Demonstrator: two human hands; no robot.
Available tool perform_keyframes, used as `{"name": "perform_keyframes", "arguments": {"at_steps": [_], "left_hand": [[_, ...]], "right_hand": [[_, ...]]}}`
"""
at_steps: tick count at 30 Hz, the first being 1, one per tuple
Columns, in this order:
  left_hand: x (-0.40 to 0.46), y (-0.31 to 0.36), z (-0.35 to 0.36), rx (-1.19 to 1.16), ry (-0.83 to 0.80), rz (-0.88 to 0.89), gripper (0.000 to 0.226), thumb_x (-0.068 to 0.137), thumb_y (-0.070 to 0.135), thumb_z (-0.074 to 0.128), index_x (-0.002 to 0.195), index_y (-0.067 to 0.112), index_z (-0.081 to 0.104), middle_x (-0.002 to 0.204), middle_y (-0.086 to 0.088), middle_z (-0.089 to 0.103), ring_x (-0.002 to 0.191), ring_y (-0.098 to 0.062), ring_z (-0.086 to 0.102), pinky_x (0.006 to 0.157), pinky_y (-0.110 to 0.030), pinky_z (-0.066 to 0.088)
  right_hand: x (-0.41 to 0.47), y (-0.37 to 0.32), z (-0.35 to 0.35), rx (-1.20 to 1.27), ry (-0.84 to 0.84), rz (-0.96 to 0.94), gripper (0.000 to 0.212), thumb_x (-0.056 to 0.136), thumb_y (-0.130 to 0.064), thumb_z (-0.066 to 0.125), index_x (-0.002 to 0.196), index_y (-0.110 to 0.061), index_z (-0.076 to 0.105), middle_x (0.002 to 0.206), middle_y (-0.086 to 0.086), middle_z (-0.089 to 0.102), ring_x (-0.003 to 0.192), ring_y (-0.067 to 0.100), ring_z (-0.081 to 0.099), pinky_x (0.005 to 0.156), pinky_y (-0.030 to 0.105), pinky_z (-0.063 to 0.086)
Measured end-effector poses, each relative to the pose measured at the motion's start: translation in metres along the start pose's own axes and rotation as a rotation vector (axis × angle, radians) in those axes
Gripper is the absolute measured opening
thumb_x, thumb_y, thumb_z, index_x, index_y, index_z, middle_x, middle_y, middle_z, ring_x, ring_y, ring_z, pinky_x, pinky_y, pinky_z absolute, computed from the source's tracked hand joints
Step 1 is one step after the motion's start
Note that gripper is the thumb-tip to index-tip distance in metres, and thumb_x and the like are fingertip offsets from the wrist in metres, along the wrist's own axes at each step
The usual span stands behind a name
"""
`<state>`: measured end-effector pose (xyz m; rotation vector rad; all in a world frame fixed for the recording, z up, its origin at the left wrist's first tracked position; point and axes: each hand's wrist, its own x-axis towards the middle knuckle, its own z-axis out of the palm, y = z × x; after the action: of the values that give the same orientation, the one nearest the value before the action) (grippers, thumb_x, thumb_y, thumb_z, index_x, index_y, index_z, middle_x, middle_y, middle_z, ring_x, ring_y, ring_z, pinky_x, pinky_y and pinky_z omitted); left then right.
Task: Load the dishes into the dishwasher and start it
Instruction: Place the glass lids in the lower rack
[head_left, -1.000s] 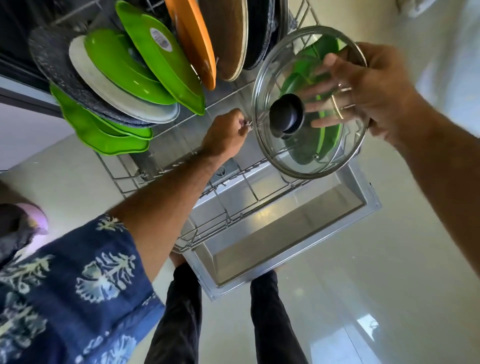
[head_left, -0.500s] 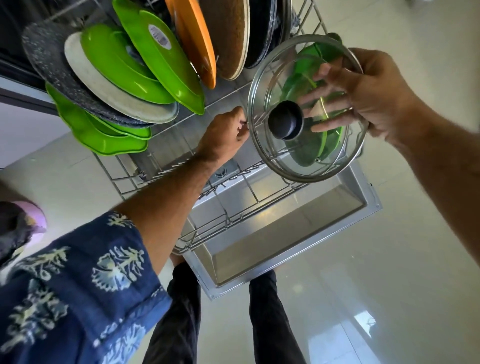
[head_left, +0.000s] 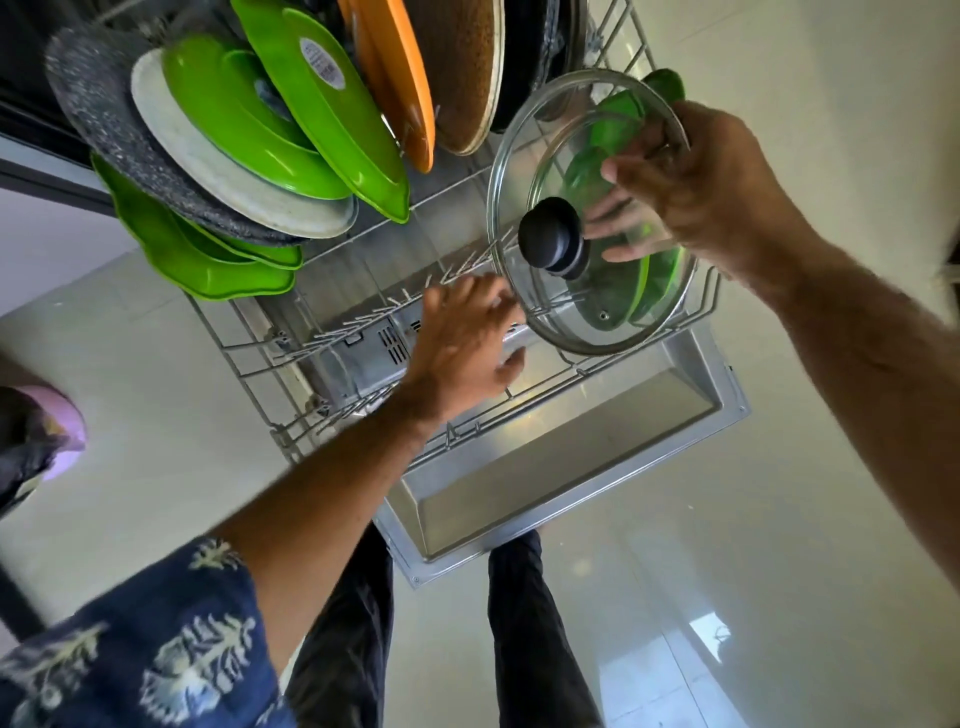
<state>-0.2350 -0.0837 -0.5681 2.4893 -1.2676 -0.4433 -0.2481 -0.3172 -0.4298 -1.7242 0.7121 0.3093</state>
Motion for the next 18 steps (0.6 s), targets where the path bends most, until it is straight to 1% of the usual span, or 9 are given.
{"name": "perform_keyframes", "arguments": {"at_steps": [2,4,6,8,10,12,14,16,18], "left_hand": [[-0.006,0.01,0.012,-0.023,-0.042,-0.055,0.038,0.081,0.049,0.068,0.106,0.021,0.067,0.109,-0.001,0.065,0.102,-0.023,0.058,0.087,-0.043,0.038],[-0.006,0.019,0.021,-0.087,-0.025,-0.179,0.034,0.082,0.048,0.072,0.105,0.022,0.069,0.104,0.002,0.072,0.098,-0.021,0.062,0.086,-0.041,0.034],[-0.001,0.025,0.027,-0.146,-0.012,-0.327,0.032,0.086,0.048,0.071,0.107,0.024,0.069,0.106,0.006,0.074,0.099,-0.017,0.063,0.086,-0.038,0.031],[0.002,0.027,0.034,-0.172,-0.019,-0.435,0.032,0.088,0.048,0.069,0.109,0.024,0.067,0.108,0.007,0.074,0.102,-0.016,0.062,0.086,-0.037,0.03],[0.002,0.027,0.038,-0.187,0.0,-0.464,0.031,0.088,0.046,0.07,0.11,0.024,0.064,0.108,0.007,0.074,0.101,-0.016,0.063,0.087,-0.037,0.031],[0.003,0.026,0.041,-0.251,0.042,-0.489,0.03,0.087,0.042,0.073,0.108,0.024,0.063,0.105,0.009,0.075,0.099,-0.015,0.065,0.086,-0.035,0.03],[0.006,0.023,0.043,-0.292,0.065,-0.506,0.025,0.087,0.041,0.073,0.106,0.026,0.067,0.104,0.012,0.075,0.098,-0.011,0.066,0.084,-0.034,0.03],[0.008,0.02,0.043,-0.254,0.06,-0.481,0.026,0.088,0.045,0.071,0.106,0.027,0.071,0.103,0.012,0.075,0.097,-0.01,0.066,0.083,-0.035,0.035],[0.007,0.019,0.043,-0.151,0.047,-0.409,0.032,0.089,0.049,0.067,0.11,0.024,0.073,0.103,0.007,0.075,0.094,-0.013,0.065,0.079,-0.034,0.036]], "right_hand": [[0.003,-0.001,0.0,-0.022,-0.011,0.003,0.023,0.099,-0.014,0.059,0.113,0.002,0.05,0.088,0.021,0.071,0.08,0.029,0.076,0.066,0.046,0.062],[0.008,-0.005,0.001,-0.064,-0.028,-0.004,0.023,0.1,-0.014,0.058,0.115,0.003,0.051,0.087,0.021,0.071,0.079,0.027,0.076,0.064,0.043,0.063],[0.012,-0.007,0.001,-0.08,-0.049,-0.011,0.022,0.1,-0.013,0.057,0.113,0.004,0.052,0.089,0.023,0.07,0.078,0.026,0.076,0.063,0.041,0.063],[0.013,-0.008,-0.002,-0.104,-0.067,-0.024,0.022,0.101,-0.013,0.057,0.111,0.006,0.053,0.09,0.025,0.07,0.078,0.024,0.076,0.06,0.035,0.062],[0.013,-0.009,-0.004,-0.146,-0.095,-0.043,0.022,0.101,-0.014,0.056,0.107,0.007,0.054,0.09,0.024,0.071,0.078,0.022,0.076,0.058,0.03,0.061],[0.016,-0.01,-0.006,-0.15,-0.107,-0.037,0.024,0.101,-0.014,0.056,0.107,0.009,0.056,0.09,0.023,0.071,0.079,0.024,0.076,0.06,0.034,0.062],[0.019,-0.012,-0.007,-0.155,-0.116,-0.024,0.025,0.101,-0.015,0.056,0.108,0.009,0.056,0.091,0.024,0.071,0.079,0.024,0.076,0.062,0.035,0.063],[0.022,-0.013,-0.007,-0.154,-0.132,-0.018,0.024,0.101,-0.015,0.056,0.109,0.008,0.057,0.093,0.025,0.071,0.079,0.025,0.076,0.062,0.035,0.063],[0.022,-0.015,-0.008,-0.173,-0.145,-0.009,0.022,0.101,-0.015,0.056,0.108,0.006,0.057,0.093,0.024,0.071,0.076,0.021,0.076,0.059,0.028,0.061]]}}
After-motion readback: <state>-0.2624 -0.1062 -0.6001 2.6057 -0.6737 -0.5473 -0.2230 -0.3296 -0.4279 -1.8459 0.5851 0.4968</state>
